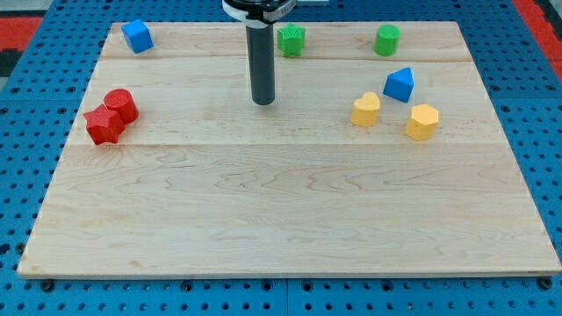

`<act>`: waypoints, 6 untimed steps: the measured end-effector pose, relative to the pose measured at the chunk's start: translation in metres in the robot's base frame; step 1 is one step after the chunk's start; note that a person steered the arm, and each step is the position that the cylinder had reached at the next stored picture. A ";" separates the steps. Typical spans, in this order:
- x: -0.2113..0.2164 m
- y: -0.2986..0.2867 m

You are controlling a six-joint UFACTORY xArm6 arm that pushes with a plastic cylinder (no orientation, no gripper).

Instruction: Place the blue triangle below the yellow hexagon

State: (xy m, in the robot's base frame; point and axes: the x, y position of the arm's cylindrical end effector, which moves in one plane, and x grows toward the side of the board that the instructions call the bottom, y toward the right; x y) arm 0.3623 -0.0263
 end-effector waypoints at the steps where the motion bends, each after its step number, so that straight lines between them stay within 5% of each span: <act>1: -0.025 0.065; 4: -0.066 0.215; 6: 0.034 0.187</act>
State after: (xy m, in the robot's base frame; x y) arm 0.3964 0.1609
